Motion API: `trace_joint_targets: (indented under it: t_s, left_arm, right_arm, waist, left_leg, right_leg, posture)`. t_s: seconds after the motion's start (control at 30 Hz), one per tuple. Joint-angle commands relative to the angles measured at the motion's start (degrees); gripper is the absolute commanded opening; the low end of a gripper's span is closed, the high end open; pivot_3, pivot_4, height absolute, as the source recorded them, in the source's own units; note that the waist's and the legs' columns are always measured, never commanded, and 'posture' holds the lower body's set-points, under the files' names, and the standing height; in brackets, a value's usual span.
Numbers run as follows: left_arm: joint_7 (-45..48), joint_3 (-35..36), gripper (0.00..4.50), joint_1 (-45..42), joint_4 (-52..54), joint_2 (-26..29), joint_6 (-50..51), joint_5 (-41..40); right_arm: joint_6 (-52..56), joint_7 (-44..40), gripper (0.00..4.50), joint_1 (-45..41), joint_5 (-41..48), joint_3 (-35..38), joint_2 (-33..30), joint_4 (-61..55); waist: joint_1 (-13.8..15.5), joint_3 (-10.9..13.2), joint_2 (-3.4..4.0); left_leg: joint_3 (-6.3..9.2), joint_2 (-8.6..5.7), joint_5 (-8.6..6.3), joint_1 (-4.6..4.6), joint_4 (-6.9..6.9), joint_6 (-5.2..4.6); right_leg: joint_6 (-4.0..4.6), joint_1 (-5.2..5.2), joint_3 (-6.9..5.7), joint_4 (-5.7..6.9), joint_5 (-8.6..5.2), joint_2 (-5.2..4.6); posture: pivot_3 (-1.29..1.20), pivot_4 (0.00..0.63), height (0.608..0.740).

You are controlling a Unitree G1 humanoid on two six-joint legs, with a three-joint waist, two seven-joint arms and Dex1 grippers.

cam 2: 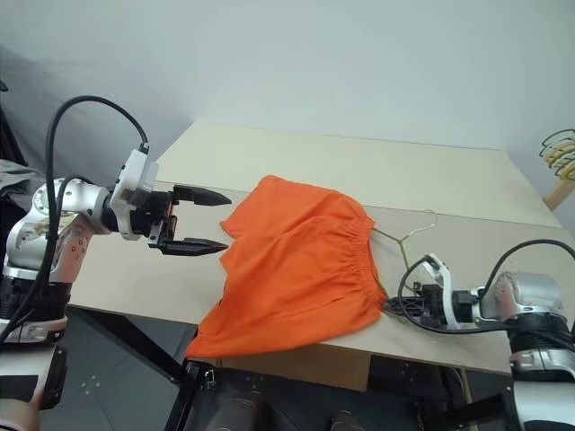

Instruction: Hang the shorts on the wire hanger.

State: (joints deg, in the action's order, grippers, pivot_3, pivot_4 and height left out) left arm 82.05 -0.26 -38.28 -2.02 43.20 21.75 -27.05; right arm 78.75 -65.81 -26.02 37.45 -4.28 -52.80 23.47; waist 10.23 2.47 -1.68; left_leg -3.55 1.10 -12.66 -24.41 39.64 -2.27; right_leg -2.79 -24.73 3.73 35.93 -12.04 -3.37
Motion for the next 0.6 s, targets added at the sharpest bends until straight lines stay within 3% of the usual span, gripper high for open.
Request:
trace_joint_targets:
  t_s: [0.03, 0.13, 0.33, 0.6]
  left_arm:
    - [0.2, 0.36, 4.48, -1.6, 0.69, 0.65, -0.84, -0.17]
    - [0.01, 0.85, 4.48, -1.01, 1.26, 1.16, -1.08, -0.22]
    - [0.08, 1.48, 4.48, 1.03, 2.73, 2.2, -0.86, -0.98]
    - [0.36, -0.27, 4.48, -0.85, 1.34, 0.4, -1.35, -0.45]
  right_arm:
    - [-1.3, -10.0, 0.0, 1.93, 2.07, -5.64, -5.8, -8.42]
    - [-0.68, -12.43, 0.0, 5.72, 3.13, -7.55, -9.0, -14.5]
    - [5.58, -10.56, 0.0, 13.95, 11.27, -0.85, -11.33, -29.05]
    - [8.03, 0.57, 0.0, 8.92, 7.55, 4.56, -3.74, -13.31]
  waist:
    - [0.0, 0.0, 0.0]
    - [0.09, -0.01, -0.01]
    - [0.45, -0.01, 0.0]
    - [1.18, -0.02, -0.03]
  left_leg:
    - [0.0, 0.01, -0.01, -0.01, 0.02, -0.01]
    - [0.01, 0.05, -0.06, 0.0, 0.04, -0.08]
    - [-0.01, 0.08, -0.06, -0.1, 0.1, -0.08]
    - [-0.16, 0.11, -0.23, -0.01, 0.2, 0.23]
  right_leg:
    - [0.0, 0.0, -0.01, 0.0, 0.0, 0.01]
    - [-0.01, -0.02, -0.03, 0.03, -0.01, 0.04]
    - [-0.01, -0.19, -0.06, 0.15, -0.01, 0.04]
    - [0.01, -0.15, -0.07, 0.08, 0.01, -0.02]
  posture:
    - [0.31, 0.0, 0.74]
    - [0.32, 0.0, 0.74]
    - [0.31, 0.0, 0.74]
    - [0.28, 0.0, 0.74]
